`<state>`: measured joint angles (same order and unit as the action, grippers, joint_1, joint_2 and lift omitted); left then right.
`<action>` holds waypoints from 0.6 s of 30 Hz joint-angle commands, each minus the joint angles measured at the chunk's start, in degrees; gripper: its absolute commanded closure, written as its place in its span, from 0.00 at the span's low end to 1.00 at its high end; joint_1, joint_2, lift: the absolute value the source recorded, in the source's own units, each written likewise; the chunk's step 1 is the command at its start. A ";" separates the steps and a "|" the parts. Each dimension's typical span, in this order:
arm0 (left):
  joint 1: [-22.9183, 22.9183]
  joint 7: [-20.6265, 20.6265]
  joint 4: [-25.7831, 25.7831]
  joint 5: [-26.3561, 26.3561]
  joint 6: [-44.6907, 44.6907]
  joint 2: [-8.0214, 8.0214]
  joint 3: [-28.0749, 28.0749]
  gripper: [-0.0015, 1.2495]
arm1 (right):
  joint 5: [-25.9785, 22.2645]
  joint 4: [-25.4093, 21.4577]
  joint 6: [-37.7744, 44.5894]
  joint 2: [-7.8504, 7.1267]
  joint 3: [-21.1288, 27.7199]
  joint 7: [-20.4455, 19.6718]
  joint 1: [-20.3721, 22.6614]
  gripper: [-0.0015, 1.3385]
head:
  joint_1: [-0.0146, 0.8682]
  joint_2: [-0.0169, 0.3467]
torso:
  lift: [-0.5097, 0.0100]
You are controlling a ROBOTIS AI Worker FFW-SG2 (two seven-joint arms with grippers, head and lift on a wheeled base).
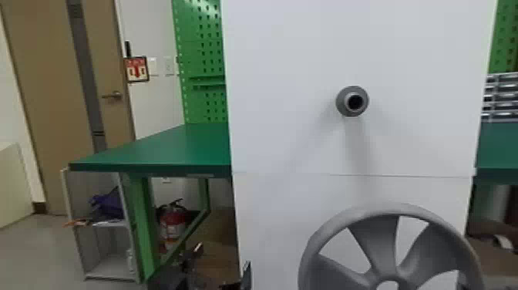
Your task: Hold the wheel and insert it
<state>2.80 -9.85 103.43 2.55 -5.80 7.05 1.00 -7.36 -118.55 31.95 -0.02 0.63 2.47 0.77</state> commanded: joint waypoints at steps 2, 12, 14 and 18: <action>-0.16 -0.08 -0.07 0.00 0.00 -0.02 -0.03 0.08 | -0.37 -1.77 3.03 0.07 0.34 -0.01 -1.56 0.81 | 0.28 0.88 | 0.02; -0.34 0.00 -0.16 -0.17 0.00 0.07 -0.21 0.08 | -0.72 -4.05 7.33 0.07 0.95 -0.01 -4.11 0.81 | 0.28 0.88 | 0.02; -0.25 0.00 -0.16 -0.17 0.00 0.07 -0.21 0.08 | -0.72 -4.32 7.69 0.07 0.95 -0.01 -4.47 0.81 | 0.28 0.88 | 0.02; -0.25 0.00 -0.25 -0.17 0.08 0.07 -0.30 0.08 | -0.64 -4.76 7.77 0.07 0.95 -0.01 -4.99 0.81 | 0.28 0.88 | 0.02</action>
<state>2.53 -9.86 103.26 2.38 -5.78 7.10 0.79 -8.08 -122.87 39.48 0.00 1.57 2.46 -3.67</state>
